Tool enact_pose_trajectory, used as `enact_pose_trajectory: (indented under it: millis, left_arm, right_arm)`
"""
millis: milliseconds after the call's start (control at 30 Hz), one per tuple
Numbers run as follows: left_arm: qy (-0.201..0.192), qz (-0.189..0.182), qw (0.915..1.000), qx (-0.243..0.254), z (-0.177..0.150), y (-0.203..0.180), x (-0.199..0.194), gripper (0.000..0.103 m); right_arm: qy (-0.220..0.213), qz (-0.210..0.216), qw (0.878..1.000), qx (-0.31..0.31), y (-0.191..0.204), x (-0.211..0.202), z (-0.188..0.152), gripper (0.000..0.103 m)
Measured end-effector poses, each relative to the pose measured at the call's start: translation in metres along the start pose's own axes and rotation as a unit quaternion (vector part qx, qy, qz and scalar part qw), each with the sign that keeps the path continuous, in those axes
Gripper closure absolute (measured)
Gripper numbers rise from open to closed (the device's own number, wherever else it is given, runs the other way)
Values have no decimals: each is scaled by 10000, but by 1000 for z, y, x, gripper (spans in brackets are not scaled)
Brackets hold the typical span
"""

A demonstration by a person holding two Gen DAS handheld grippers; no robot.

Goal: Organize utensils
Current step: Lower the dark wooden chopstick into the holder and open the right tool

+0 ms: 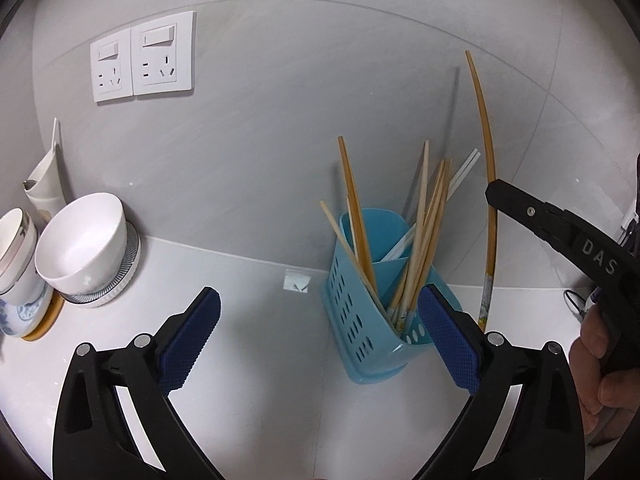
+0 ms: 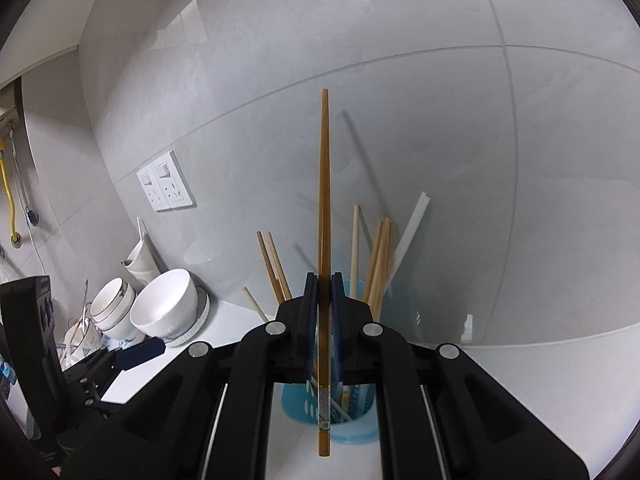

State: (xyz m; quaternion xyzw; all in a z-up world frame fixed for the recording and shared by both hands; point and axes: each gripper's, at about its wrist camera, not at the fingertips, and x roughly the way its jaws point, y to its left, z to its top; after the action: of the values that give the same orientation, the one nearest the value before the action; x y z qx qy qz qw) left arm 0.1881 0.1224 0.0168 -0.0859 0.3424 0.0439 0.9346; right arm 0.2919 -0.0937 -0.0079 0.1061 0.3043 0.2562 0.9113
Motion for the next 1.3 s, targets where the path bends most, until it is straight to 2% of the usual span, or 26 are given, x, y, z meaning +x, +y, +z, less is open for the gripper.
enact_pose_trajectory:
  millis: [200,533,900,1300]
  left_arm:
    - [55,11,10000,-47,1,6,1,6]
    - [169,25,9998,-89,-2,16,13,6]
    - [130,51,9998,-125,3,21,10,6]
    - [175,59,9998,-122,4,21,14,6]
  right_arm:
    - [-160,-11,9999,31,2,13,-8,97]
    - [-141,-78,9998,-78,3,28,-26,97]
    - [-438,100,9988,-195,13,26,-11,97]
    - [80,28,9995,-293,8,45,-37,97]
